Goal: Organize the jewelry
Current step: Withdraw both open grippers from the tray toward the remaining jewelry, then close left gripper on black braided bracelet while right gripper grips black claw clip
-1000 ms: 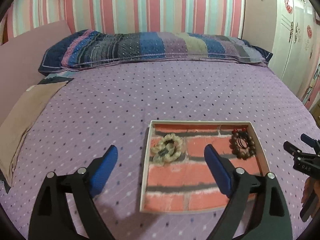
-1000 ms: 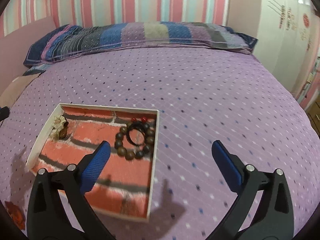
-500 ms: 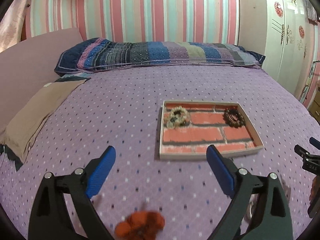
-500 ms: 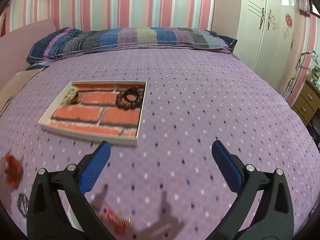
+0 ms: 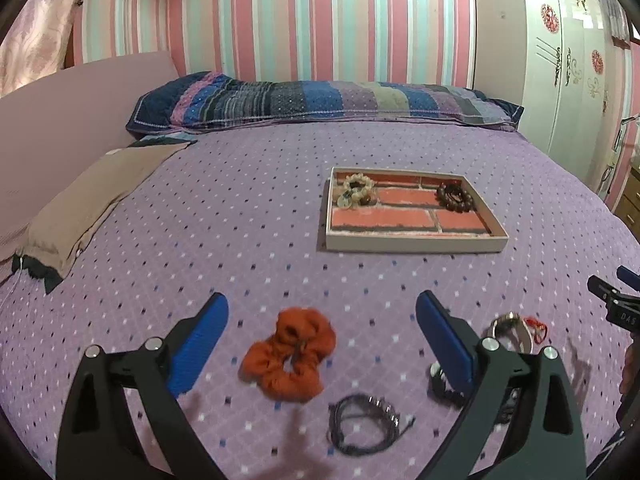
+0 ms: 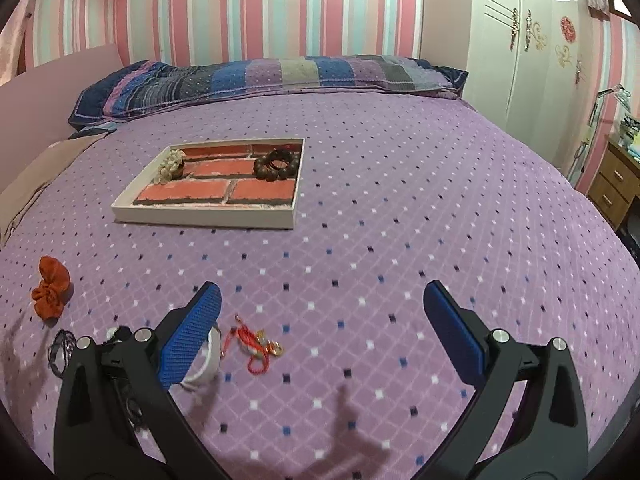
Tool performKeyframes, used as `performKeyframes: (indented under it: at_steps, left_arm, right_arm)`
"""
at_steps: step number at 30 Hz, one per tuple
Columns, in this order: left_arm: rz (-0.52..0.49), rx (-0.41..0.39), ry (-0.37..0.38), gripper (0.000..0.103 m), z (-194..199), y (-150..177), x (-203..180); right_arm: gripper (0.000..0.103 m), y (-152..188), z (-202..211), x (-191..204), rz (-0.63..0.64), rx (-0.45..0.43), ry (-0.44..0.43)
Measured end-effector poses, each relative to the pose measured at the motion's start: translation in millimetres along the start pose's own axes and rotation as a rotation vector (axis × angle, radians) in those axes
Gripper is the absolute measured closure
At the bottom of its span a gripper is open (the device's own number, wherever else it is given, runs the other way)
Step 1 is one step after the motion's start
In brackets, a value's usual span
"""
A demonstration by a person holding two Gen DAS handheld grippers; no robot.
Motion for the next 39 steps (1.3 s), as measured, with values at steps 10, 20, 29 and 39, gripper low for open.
performKeyframes:
  at_steps: [10, 20, 29, 39]
  left_arm:
    - [0.019, 0.002, -0.023, 0.010, 13.3, 37.7, 11.9]
    - [0.037, 0.038, 0.006, 0.010, 12.1, 79.0, 7.3]
    - [0.045, 0.063, 0.016, 0.010, 2.2, 112.7, 2.4]
    - [0.036, 0.089, 0.038, 0.010, -7.5, 132.3, -4.3]
  right_arm:
    - [0.004, 31.9, 12.0, -8.9, -0.018, 0.002, 0.032]
    - [0.004, 69.1, 21.5, -2.6, -0.042, 0.021, 0.006]
    - [0.004, 97.5, 20.7, 11.8, -0.021, 0.024, -0.012]
    - [0.005, 131.2, 17.0, 45.3, 0.009, 0.060, -0.063]
Point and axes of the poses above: each gripper's, at about its wrist camera, not at the fingertips, and z roughly against the way its jaws point, x to its left, y to its underside, the point moved 9 cm from there along -z, roughly the way its jaws point, and after that the axes turned 2 degrees about x, right-handed, at the moved point
